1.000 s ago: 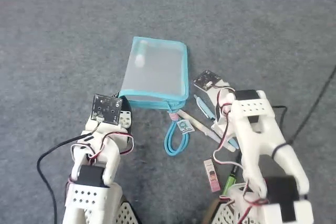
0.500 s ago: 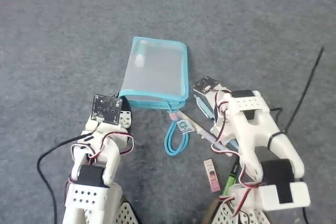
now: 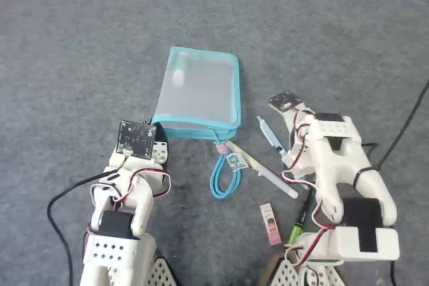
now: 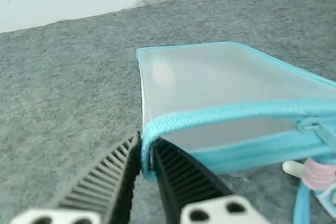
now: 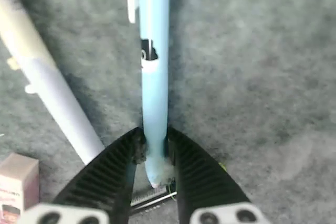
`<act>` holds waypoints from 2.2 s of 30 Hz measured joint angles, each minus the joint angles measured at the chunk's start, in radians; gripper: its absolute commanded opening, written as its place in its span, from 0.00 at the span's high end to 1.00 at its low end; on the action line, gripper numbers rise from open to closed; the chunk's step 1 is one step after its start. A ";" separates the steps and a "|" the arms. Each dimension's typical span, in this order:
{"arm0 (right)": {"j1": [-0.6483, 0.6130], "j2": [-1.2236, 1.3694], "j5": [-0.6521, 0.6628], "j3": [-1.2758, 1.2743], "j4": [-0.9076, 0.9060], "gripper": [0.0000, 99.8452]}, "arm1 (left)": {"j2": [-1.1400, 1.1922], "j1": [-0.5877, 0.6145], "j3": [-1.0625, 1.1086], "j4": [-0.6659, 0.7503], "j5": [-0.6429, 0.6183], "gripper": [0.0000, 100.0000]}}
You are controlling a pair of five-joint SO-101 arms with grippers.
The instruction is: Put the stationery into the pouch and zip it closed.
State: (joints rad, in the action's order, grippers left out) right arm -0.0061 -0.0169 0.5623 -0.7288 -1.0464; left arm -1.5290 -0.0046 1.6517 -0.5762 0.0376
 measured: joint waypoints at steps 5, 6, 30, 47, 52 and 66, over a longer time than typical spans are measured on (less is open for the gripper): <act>0.006 -0.107 -0.014 -0.023 -0.040 0.99 | 0.000 0.000 0.000 0.000 0.000 0.99; 0.006 -0.149 -0.020 -0.023 -0.066 0.99 | 0.000 0.000 0.000 0.000 0.000 0.99; -0.663 -0.836 -0.046 0.046 -0.624 0.99 | 0.000 0.000 0.000 0.000 0.000 0.99; -0.569 -0.267 -0.181 0.479 -0.669 0.99 | 0.000 0.000 0.000 0.000 -0.003 0.99; -0.568 -0.304 -0.175 0.497 -0.692 0.99 | 0.000 0.000 0.000 0.000 -0.003 0.99; -0.568 -0.462 -0.029 0.341 -0.706 0.99 | 0.000 0.000 0.000 0.000 -0.006 0.99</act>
State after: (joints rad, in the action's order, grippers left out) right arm -0.5738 -0.4787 0.5332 -0.3882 -1.7522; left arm -1.5290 -0.0046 1.6517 -0.5762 0.0315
